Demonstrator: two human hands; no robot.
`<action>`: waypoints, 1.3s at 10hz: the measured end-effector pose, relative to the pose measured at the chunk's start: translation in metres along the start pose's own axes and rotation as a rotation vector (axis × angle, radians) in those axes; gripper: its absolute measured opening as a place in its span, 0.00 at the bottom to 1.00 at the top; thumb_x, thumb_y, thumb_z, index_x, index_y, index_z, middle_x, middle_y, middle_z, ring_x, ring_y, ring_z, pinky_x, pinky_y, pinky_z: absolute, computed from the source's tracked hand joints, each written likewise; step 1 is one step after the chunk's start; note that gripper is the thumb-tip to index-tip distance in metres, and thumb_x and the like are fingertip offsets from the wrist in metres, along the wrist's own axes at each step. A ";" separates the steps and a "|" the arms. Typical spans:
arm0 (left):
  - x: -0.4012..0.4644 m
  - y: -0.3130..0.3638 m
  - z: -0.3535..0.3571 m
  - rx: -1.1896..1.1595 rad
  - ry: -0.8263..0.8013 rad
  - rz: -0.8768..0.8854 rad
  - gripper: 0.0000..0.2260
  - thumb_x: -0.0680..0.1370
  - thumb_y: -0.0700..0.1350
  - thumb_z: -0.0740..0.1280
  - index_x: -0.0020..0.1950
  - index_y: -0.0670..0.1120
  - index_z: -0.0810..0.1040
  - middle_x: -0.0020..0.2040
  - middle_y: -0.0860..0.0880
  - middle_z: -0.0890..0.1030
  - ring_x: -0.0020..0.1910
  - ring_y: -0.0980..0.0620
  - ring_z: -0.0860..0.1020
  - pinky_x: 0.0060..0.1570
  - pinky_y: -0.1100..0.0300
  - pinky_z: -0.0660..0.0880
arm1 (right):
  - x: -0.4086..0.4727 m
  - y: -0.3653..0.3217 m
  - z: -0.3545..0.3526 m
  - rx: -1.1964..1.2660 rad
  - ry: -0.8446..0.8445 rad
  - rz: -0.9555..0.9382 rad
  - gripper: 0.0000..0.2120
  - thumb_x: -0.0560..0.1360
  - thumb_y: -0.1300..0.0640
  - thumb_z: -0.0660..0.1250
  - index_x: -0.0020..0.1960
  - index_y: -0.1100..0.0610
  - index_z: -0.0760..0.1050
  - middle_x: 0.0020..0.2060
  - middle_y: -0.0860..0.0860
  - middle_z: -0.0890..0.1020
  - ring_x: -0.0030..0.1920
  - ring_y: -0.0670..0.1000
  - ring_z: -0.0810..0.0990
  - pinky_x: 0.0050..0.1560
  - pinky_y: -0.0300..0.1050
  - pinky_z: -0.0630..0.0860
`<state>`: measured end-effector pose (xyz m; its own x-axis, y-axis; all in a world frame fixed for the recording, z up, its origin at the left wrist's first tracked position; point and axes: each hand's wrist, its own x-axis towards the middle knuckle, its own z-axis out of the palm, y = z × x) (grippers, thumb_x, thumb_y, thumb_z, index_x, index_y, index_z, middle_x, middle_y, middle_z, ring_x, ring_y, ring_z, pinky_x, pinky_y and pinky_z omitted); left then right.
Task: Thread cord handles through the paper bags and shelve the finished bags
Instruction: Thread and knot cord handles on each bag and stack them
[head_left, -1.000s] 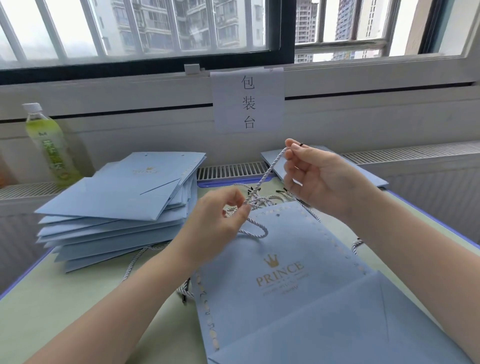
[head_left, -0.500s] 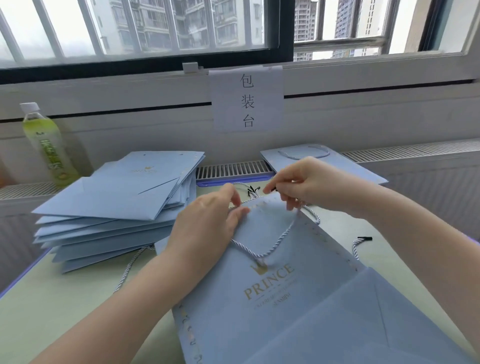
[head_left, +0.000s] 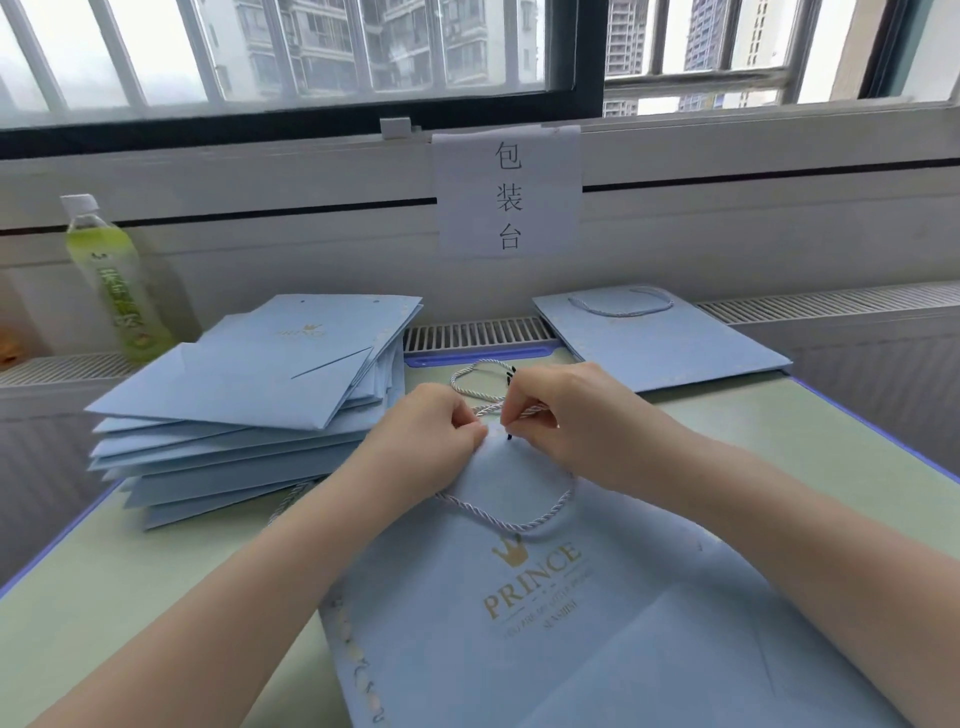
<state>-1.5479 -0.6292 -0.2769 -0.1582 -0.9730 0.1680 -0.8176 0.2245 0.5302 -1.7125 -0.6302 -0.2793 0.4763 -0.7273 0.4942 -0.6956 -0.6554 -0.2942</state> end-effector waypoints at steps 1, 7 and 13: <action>0.001 0.000 -0.001 -0.071 -0.035 -0.015 0.11 0.78 0.48 0.65 0.42 0.42 0.80 0.35 0.49 0.76 0.34 0.54 0.71 0.34 0.61 0.65 | 0.001 0.001 0.002 0.044 0.045 -0.010 0.02 0.72 0.63 0.67 0.43 0.58 0.78 0.38 0.49 0.81 0.39 0.49 0.76 0.42 0.47 0.74; 0.023 -0.033 -0.026 -0.692 -0.551 -0.358 0.22 0.56 0.46 0.74 0.49 0.41 0.80 0.44 0.45 0.80 0.38 0.52 0.79 0.41 0.61 0.76 | 0.001 -0.011 -0.001 0.208 -0.038 0.066 0.07 0.73 0.59 0.70 0.50 0.52 0.77 0.44 0.47 0.76 0.44 0.44 0.75 0.47 0.34 0.71; 0.008 -0.022 -0.036 -0.844 -0.657 -0.313 0.09 0.72 0.42 0.68 0.47 0.40 0.84 0.49 0.40 0.77 0.38 0.50 0.70 0.35 0.65 0.66 | 0.000 -0.013 -0.004 0.563 -0.053 0.136 0.03 0.77 0.60 0.65 0.49 0.59 0.77 0.39 0.56 0.80 0.38 0.46 0.76 0.43 0.42 0.74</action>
<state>-1.5110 -0.6395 -0.2571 -0.4776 -0.7762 -0.4116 -0.2730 -0.3142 0.9093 -1.7053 -0.6204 -0.2726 0.4386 -0.8124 0.3843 -0.3665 -0.5521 -0.7489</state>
